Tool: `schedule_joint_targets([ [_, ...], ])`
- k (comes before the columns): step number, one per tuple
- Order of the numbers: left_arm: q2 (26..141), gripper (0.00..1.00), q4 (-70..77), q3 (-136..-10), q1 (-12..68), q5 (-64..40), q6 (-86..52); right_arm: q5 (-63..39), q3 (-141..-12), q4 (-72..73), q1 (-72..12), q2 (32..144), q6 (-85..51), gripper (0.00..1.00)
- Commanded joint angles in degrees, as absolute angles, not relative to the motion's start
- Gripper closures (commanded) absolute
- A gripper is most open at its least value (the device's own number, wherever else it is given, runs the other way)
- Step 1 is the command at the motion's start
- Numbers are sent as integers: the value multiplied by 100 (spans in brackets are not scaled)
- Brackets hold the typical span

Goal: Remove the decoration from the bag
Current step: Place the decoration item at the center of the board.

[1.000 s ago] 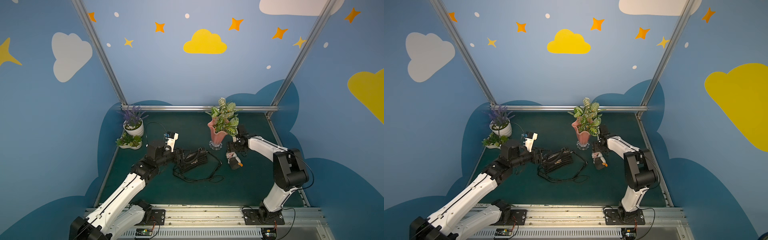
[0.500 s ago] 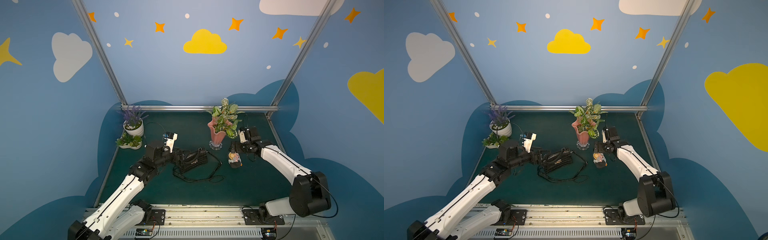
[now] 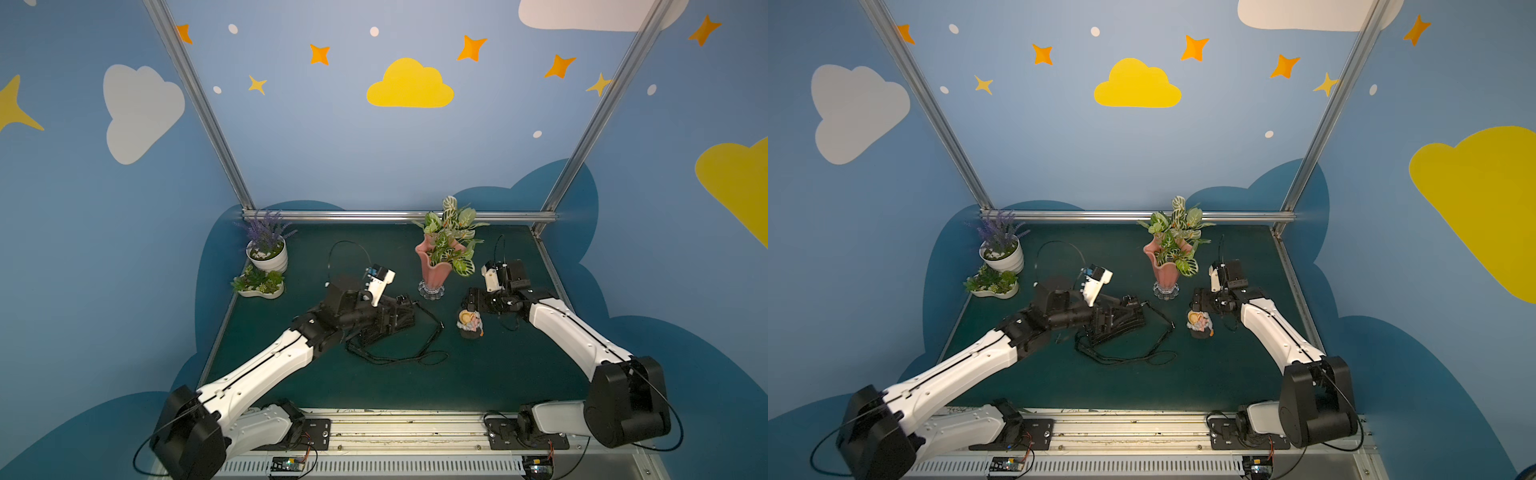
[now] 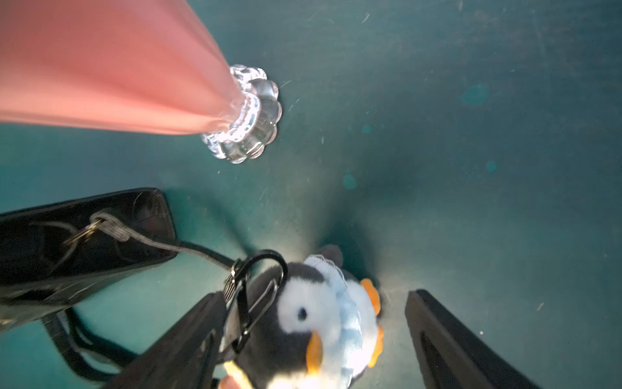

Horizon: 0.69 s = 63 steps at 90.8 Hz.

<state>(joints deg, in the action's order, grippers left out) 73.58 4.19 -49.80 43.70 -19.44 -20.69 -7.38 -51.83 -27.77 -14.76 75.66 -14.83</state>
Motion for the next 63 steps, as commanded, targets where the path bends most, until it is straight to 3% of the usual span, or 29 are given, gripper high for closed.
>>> schedule_joint_targets([
  [1,7937,23,1499,-5169,4704,-1581,-2458,-955,-5139,-2900,-1437,7305,-1637,11],
  [30,9566,24,2745,-5562,5192,-1049,-3399,-1024,-5039,-2885,-1428,7079,-1731,11],
  [63,10459,29,2277,-6220,5033,-1131,-2563,-1052,-5011,-2821,-1387,6963,-1823,9],
])
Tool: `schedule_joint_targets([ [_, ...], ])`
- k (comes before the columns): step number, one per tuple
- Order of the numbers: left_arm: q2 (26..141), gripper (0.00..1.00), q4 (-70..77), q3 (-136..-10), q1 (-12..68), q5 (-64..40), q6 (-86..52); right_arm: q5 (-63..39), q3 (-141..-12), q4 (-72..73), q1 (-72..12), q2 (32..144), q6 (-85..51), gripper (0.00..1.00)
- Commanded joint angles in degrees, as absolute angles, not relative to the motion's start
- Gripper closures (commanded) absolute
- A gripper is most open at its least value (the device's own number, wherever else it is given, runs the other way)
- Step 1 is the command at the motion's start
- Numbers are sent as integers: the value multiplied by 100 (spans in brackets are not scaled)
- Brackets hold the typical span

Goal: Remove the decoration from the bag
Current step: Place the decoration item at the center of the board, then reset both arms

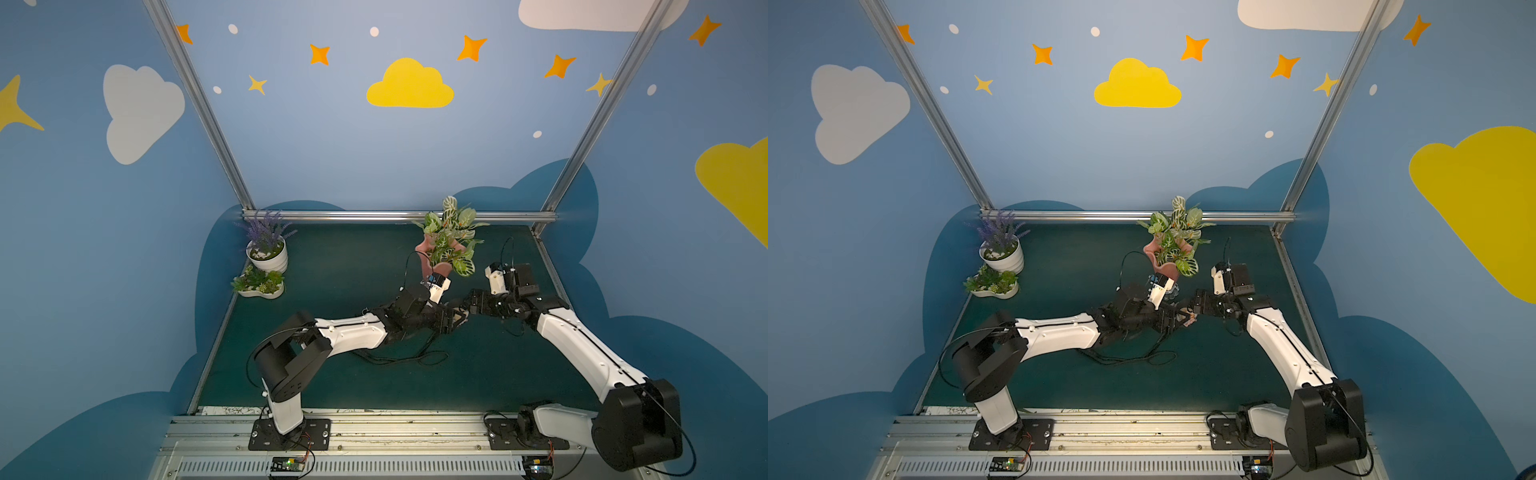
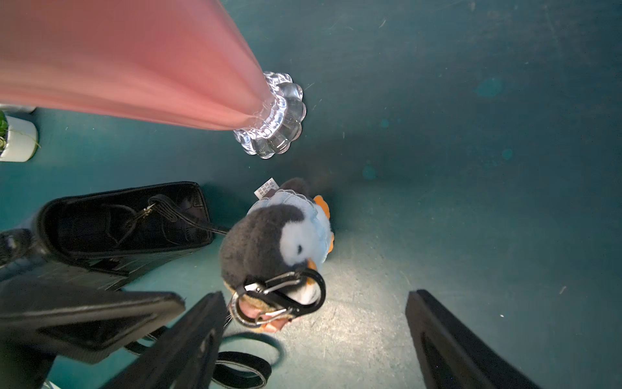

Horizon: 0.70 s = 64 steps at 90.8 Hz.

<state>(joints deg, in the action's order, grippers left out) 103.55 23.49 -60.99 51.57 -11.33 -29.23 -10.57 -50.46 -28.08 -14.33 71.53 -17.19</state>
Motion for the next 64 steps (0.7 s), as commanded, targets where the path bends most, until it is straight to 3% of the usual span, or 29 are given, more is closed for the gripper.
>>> schedule_joint_targets([
  [1,10463,29,2281,-6217,5017,-1141,-2565,-1031,-5010,-2821,-1379,6940,-1839,9],
  [20,10125,28,2444,-5900,4933,-1341,-2453,-683,-4781,-3016,-1278,6309,-2452,6],
  [43,8565,22,1498,-5654,4790,-1249,-1825,234,-4437,-2740,-1069,5308,-2605,3],
  [64,6896,14,298,-5293,3559,-1149,-1714,328,-4693,-2421,-242,5506,-2481,2],
])
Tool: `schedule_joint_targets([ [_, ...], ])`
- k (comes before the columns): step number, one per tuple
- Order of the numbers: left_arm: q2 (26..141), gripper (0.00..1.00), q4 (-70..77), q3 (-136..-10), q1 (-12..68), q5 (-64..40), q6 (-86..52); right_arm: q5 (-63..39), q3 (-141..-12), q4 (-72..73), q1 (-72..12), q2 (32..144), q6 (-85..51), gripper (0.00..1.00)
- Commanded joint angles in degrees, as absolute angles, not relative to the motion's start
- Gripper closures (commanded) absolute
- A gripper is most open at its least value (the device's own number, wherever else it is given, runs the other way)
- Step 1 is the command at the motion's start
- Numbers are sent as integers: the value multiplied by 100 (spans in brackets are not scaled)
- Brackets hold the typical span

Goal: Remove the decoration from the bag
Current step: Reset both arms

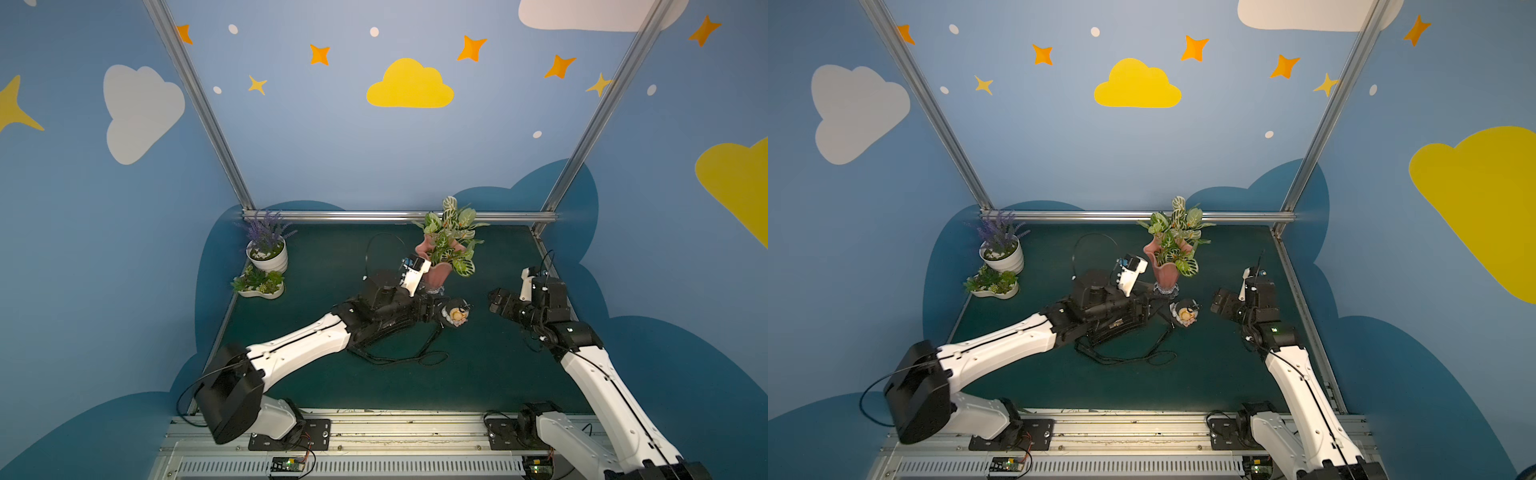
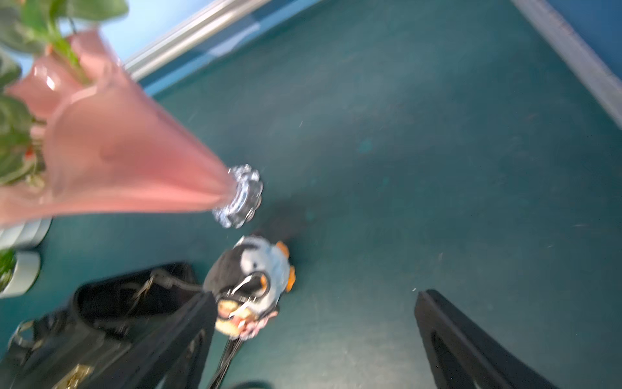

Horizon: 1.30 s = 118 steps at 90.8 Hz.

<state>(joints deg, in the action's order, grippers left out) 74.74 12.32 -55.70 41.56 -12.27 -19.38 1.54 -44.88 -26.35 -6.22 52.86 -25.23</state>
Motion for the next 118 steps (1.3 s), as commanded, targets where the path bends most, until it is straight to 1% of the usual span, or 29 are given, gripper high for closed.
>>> schedule_joint_targets([
  [1,6823,13,250,-5275,3476,-1137,-1696,296,-4711,-2419,-178,5548,-2476,2],
  [12,6153,7,-466,-4995,2565,-967,-1484,-44,-4741,-2140,543,5866,-2503,2],
  [24,5718,0,-618,-4379,1601,-778,-1216,-311,-4399,-1240,1098,6053,-2533,2],
  [29,5616,0,-569,-4096,1193,-647,-1117,-215,-4233,-894,1187,6117,-2427,2],
  [38,5523,0,-245,-3529,498,-361,-980,282,-3946,-309,1200,6262,-2187,2],
  [46,5418,0,478,-2905,142,295,-822,321,-3669,172,1201,6391,-1959,2],
  [53,5422,0,1873,-2173,29,848,-734,134,-3548,386,1139,6519,-1727,2],
  [61,5831,0,3460,-1428,18,929,-416,127,-3343,709,942,6645,-1591,2],
  [68,6460,0,3751,-1465,23,681,-213,255,-3095,1166,653,6716,-1272,2],
  [73,6928,0,3887,-1583,51,356,-85,582,-2919,1414,368,6717,-978,2],
  [82,7739,0,5018,-1650,162,238,159,885,-2582,2034,-17,6772,-468,2],
  [85,8021,0,5051,-1806,171,280,123,908,-2498,2242,-71,6853,-405,2],
  [89,8449,0,4999,-1965,172,78,217,898,-2400,2502,-109,6971,-380,2],
  [94,9099,0,5791,-2010,238,-123,403,882,-2322,2847,-129,7165,-380,2],
  [96,9073,0,5568,-2036,268,-158,426,856,-2297,2999,-140,7258,-350,2],
  [99,8772,0,4845,-2184,285,-66,421,851,-2309,3146,-154,7365,-337,2],
  [101,8756,0,4720,-2222,300,1,411,850,-2313,3206,-170,7420,-286,2],
  [108,9039,0,5483,-2072,365,136,474,909,-2441,3301,-185,7762,-207,2],
  [112,8983,0,5349,-2099,377,132,467,888,-2419,3476,-195,8056,-195,2],
  [118,8916,0,5188,-2127,376,145,468,915,-2385,4264,-207,8594,-122,2],
])
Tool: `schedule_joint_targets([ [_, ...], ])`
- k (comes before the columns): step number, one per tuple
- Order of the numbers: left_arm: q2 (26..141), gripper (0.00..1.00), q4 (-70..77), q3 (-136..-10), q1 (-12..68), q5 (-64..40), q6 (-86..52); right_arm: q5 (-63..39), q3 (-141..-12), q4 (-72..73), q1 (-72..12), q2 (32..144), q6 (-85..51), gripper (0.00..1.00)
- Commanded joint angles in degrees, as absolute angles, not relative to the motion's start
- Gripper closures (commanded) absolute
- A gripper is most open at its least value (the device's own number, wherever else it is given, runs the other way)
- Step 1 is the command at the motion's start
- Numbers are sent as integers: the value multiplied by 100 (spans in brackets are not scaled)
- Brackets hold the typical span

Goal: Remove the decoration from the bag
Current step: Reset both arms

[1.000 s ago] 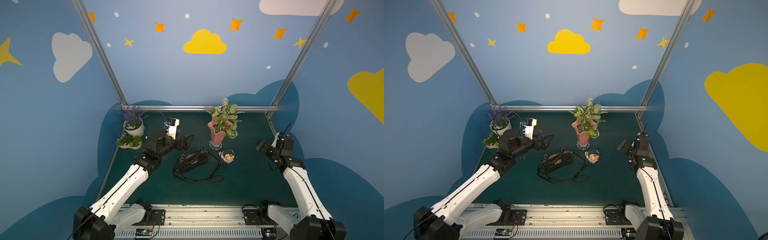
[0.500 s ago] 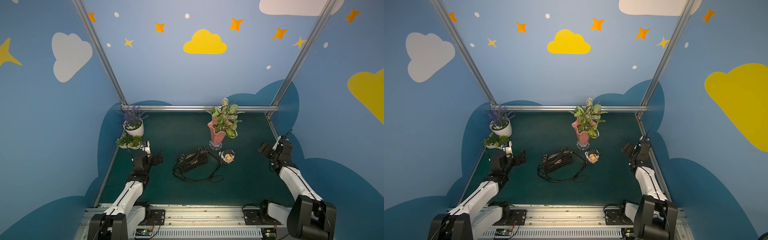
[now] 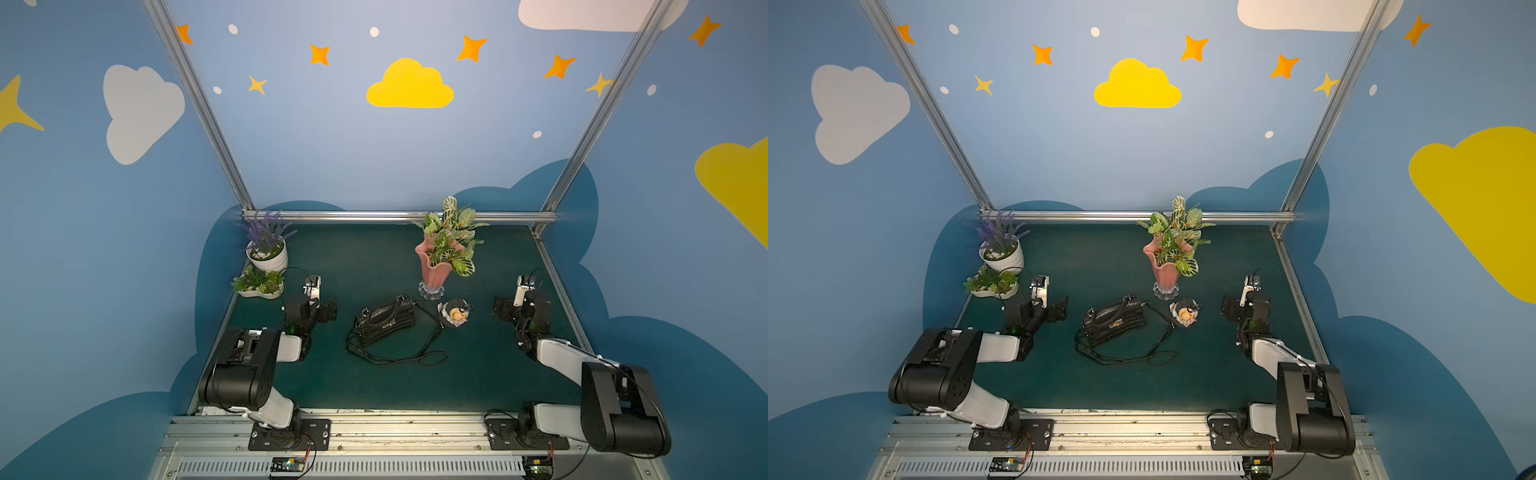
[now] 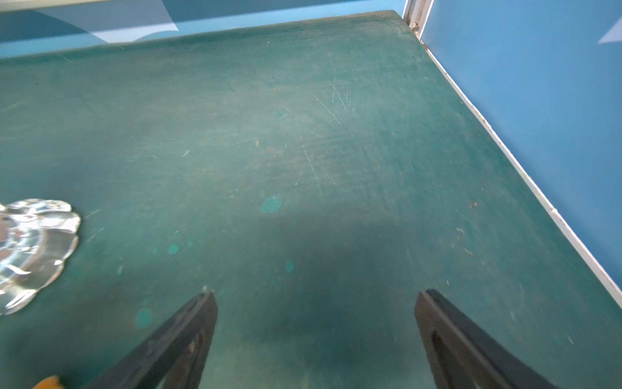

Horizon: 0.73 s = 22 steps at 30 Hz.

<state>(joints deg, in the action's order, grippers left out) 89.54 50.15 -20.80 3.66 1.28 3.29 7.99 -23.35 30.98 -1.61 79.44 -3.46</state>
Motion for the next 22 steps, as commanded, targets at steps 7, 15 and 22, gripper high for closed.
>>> schedule_joint_targets([
  [7,8947,0,5257,-2116,422,102,545,882,-2652,3515,-213,8463,-74,2],
  [15,8991,0,5277,-2135,439,97,560,879,-2690,3409,-220,8436,-35,2],
  [22,8976,0,5281,-2129,433,79,571,879,-2684,3411,-221,8426,-33,2],
])
